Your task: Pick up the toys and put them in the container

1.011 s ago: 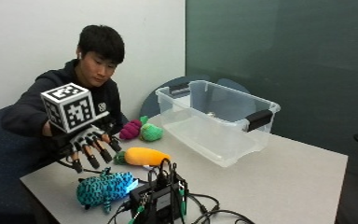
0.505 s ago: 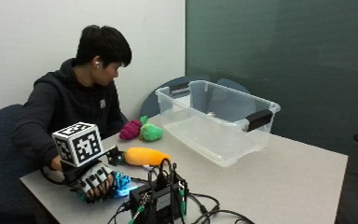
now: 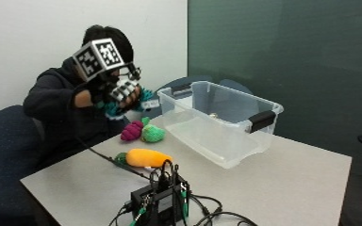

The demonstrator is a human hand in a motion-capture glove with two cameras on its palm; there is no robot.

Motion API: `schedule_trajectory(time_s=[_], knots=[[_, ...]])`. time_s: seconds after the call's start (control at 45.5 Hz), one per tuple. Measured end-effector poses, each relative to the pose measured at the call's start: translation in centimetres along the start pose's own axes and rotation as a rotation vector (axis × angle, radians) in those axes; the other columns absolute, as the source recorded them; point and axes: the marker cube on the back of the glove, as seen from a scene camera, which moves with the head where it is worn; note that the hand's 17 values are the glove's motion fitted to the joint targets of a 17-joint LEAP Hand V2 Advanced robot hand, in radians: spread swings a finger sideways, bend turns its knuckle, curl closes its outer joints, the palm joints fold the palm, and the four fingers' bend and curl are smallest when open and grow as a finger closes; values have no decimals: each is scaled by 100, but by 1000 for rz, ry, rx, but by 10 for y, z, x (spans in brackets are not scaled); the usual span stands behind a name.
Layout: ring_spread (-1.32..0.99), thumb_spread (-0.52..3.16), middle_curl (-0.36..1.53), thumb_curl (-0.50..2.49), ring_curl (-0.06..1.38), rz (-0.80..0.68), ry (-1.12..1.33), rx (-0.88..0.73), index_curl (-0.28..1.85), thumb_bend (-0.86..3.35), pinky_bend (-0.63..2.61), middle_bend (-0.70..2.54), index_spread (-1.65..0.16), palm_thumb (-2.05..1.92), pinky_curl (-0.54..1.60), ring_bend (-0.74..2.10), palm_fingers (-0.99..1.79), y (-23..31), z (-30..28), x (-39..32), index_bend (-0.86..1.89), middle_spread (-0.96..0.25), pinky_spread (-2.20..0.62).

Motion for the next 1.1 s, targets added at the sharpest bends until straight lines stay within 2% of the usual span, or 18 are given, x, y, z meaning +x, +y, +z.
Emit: schedule_trajectory(time_s=[0.176,0.33,0.439,0.527,0.571,0.615,0.637,0.681,0.769,0.857,0.967,1.099], knots=[[-25,129,60,47,54,-142,-152,62,22,24,100,119,-13,58,48,145,124,-42,-50,-103,41,-19,-38],[-25,124,61,50,54,-245,-346,50,25,20,102,121,-12,58,50,148,120,-67,-55,-209,44,-19,-38],[-24,124,62,51,54,-238,-286,0,26,17,102,121,-13,57,50,150,117,-84,-33,-261,41,-19,-38],[-24,128,60,48,52,-282,-153,-139,26,13,98,117,-14,51,48,143,105,-86,-6,-279,37,-18,-37],[-24,130,60,46,51,-342,-95,-239,26,11,98,113,-15,46,48,141,100,-85,7,-275,31,-19,-37],[-26,130,56,42,51,-363,-83,-307,26,3,103,95,-17,34,51,134,58,-82,14,-269,19,-20,-36],[-26,127,53,40,49,-357,-99,-321,28,-3,101,82,-18,24,52,122,12,-81,15,-267,20,-19,-30],[-22,123,50,38,49,-327,-146,-322,33,-7,106,70,-17,15,57,105,-20,-79,13,-259,25,-15,-23],[-18,120,43,36,35,-279,-140,-298,27,-6,99,58,-18,8,46,85,-15,-72,8,-225,19,-13,-15],[-17,120,41,34,28,-212,-68,-314,28,-4,93,55,-19,4,41,80,-4,-61,10,-173,19,-12,-9],[-17,123,41,34,27,-103,-59,-442,29,-2,91,54,-20,3,39,80,3,-33,26,-104,18,-11,-5],[-19,127,40,33,27,-47,-47,-603,30,-1,92,51,-20,3,38,84,6,17,69,-42,16,-11,-4]])
